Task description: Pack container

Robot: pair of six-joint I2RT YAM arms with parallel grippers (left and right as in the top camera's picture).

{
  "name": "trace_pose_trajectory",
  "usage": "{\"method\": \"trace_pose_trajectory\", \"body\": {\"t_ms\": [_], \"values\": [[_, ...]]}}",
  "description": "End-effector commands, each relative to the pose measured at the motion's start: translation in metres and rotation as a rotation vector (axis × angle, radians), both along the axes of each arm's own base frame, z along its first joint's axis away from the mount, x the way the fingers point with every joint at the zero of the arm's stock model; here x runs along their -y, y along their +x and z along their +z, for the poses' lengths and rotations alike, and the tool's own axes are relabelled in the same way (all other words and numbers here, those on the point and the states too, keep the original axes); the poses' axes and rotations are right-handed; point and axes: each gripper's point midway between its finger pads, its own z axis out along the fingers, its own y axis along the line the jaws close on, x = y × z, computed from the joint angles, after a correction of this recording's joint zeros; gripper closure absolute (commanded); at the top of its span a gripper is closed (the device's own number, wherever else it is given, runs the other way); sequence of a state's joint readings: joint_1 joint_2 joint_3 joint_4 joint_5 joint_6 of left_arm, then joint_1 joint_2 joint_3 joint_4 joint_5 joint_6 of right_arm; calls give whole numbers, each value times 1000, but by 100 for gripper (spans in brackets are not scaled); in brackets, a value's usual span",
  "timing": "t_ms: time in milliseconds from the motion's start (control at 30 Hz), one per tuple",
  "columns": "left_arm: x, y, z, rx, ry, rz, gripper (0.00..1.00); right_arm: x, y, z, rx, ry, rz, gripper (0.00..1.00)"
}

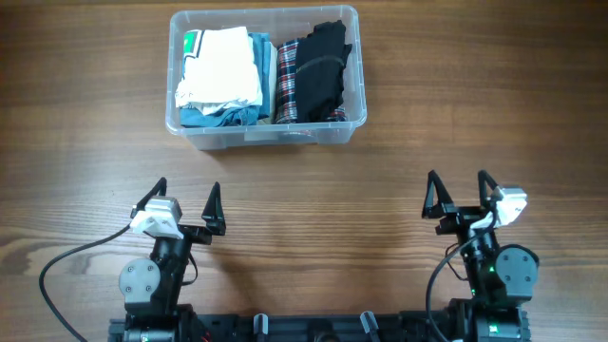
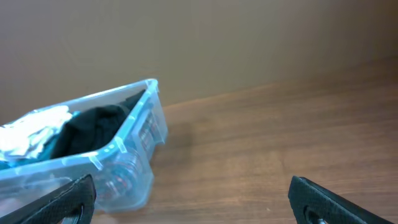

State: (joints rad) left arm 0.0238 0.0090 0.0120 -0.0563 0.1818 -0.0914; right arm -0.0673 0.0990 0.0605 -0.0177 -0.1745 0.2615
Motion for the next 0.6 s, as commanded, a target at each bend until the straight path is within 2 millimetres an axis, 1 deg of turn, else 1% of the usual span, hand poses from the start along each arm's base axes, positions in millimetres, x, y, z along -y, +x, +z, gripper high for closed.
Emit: {"method": "trace_pose_trajectory", "body": {"t_ms": [0,100,167,567], "values": [[0,0,-2,-3,-6,-2,0,5,-1,-4,29,-59,-28,0],[0,0,-2,-3,-6,-2,0,6,-1,-3,56,-82,-28,0],[0,0,-2,-3,-6,-2,0,7,-3,2,78,-84,-40,0],[0,0,-2,-3,-6,-2,0,7,-3,1,74,-83,-40,0]]}}
